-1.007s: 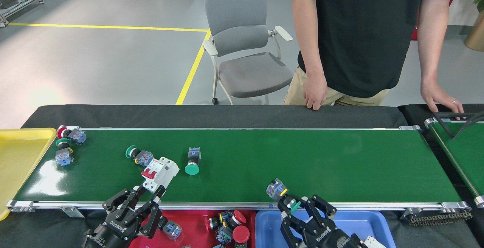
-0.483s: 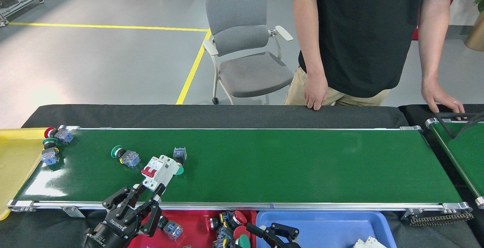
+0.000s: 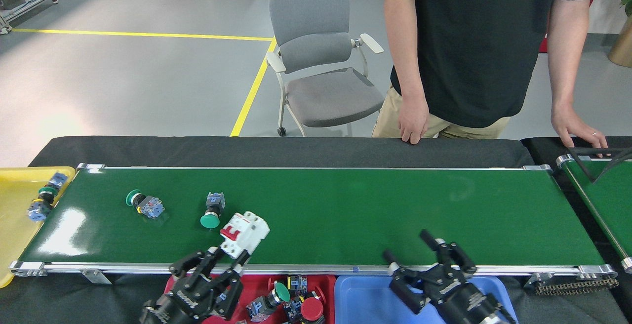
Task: Pick switch part from conveyor to tray
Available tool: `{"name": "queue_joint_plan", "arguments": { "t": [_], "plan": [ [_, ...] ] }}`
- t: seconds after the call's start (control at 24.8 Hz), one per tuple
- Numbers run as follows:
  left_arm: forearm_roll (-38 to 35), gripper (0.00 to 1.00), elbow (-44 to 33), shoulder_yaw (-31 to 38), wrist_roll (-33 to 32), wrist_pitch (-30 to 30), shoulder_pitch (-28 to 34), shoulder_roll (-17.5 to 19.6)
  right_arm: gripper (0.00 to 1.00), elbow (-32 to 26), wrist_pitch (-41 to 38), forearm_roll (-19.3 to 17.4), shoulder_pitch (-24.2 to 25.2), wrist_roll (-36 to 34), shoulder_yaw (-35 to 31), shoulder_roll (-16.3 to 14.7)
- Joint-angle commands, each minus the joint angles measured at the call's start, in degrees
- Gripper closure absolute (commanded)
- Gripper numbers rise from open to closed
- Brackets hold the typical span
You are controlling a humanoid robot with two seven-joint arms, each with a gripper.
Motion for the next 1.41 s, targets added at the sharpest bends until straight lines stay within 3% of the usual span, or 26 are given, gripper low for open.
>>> {"name": "queue_joint_plan", "arguments": {
  "t": [0.0, 0.12, 0.2, 0.28, 0.32, 0.36, 0.56, 0.64, 0.85, 0.97, 1.05, 1.17, 1.25, 1.37],
  "plan": [
    [-2.39, 0.90, -1.71, -2.62, -1.28, 0.23, -0.21, -2.15, 0.00, 1.18, 1.48, -0.24, -0.03, -2.16, -5.29, -0.64],
    [-6.96, 0.86, -2.15, -7.98, -1.37, 0.32, 1.02, -4.79, 0.00, 4.52, 1.39, -0.41, 0.58, -4.27, -9.86, -3.10],
    [-7.93, 0.74, -2.15, -10.97, -1.99, 0.85, 1.29, -5.31, 0.00, 5.40, 1.39, -0.50, 0.76, -4.71, -10.12, -3.81],
    [-8.11, 0.38, -2.06, -11.85, -4.01, 2.96, 1.11, -5.49, 0.00, 5.31, 1.39, -0.59, 0.76, -5.23, -10.21, -3.81],
    [-8.11, 0.06, -2.15, -12.11, -4.27, 4.89, 1.29, -5.58, 0.00, 5.31, 1.39, -0.59, 0.76, -5.23, -10.38, -3.81],
    [-7.93, 0.00, -2.06, -12.29, -4.27, 5.95, 1.46, -5.67, 0.00, 5.31, 1.48, -0.59, 0.76, -5.23, -10.47, -3.81],
    [-7.49, 0.00, -2.06, -10.88, -4.18, 6.74, 2.08, -5.31, 0.00, 5.23, 1.39, -0.59, 0.84, -5.23, -10.65, -3.81],
    [-6.96, 0.00, -2.24, -6.31, -4.01, 6.74, 2.25, -5.40, 0.00, 5.23, 1.39, -0.59, 1.11, -5.23, -10.65, -3.81],
    [-0.20, 0.00, -0.83, 18.04, -4.01, 6.12, 1.81, -3.91, 0.00, 4.61, 1.39, -0.59, 1.02, -5.23, -10.21, -3.46],
    [-0.02, 0.00, 3.74, 28.85, -3.92, 6.12, 1.46, 1.10, 0.00, 1.89, 2.01, 0.02, 0.84, -5.23, -8.80, -0.56],
    [0.24, 0.00, 8.57, 31.92, -2.34, 6.12, 1.29, 5.50, 0.02, -0.40, 2.27, 2.57, 0.76, -5.15, -7.22, 3.66],
    [1.12, 0.00, 14.55, 32.36, 2.76, 6.12, 1.46, 9.80, 0.03, -1.89, 5.78, 9.42, 0.49, -5.15, -5.03, 8.14],
    [1.30, 0.00, 16.31, 32.36, 3.20, 6.12, 1.46, 10.95, 0.02, -2.16, 10.88, 11.63, 0.32, -5.15, -1.16, 8.14],
    [1.65, 0.00, 17.27, 32.36, 3.11, 6.12, 0.14, 11.03, 0.02, -2.24, 16.68, 11.89, 0.49, -5.15, 4.29, 7.88]
  ]
}}
